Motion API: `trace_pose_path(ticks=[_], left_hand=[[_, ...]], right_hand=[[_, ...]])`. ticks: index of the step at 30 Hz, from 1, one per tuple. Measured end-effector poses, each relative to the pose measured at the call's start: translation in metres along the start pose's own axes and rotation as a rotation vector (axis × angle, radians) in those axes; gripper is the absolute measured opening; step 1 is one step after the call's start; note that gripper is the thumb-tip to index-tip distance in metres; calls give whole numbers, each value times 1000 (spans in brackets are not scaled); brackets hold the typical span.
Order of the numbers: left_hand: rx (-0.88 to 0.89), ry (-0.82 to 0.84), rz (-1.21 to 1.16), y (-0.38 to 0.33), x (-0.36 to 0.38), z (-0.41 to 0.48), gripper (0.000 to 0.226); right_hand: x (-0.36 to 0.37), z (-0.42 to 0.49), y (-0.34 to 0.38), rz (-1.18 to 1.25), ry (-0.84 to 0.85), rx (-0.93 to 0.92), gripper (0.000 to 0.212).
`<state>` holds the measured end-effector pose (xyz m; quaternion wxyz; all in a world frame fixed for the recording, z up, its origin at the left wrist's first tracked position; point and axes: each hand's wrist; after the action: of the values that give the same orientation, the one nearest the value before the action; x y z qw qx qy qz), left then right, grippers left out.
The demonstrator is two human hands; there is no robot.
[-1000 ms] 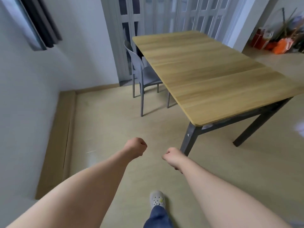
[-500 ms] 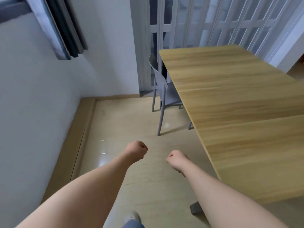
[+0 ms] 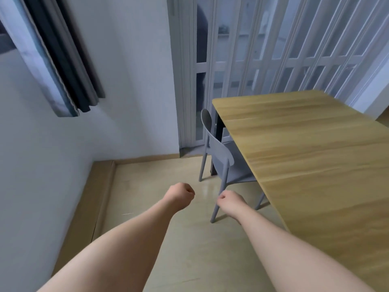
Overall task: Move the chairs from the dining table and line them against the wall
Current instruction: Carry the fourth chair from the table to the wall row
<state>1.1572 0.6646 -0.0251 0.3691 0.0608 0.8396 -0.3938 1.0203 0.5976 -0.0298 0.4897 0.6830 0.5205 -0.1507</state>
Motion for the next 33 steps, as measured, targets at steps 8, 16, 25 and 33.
trace_pose_path(ticks=[8, 16, 25, 33], left_hand=[[29, 85, -37, -66, -24, 124, 31], [101, 46, 58, -140, -45, 257, 34], [500, 151, 750, -167, -55, 362, 59], [954, 270, 1298, -158, -51, 422, 55]], right_hand=[[-34, 113, 47, 14, -111, -16, 20], [-87, 251, 99, 57, -253, -104, 24], [-73, 330, 138, 150, 50, -4, 32], [-35, 347, 146, -27, -142, 151, 17]])
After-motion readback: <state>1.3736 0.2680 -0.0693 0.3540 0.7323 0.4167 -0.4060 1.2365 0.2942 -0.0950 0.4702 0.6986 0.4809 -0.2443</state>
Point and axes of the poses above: each hand's wrist, its own z-axis towards the middle knuckle, its own x-axis out of the palm, y = z × x, and after that the axes turned 6 degrees about -y, right-handed
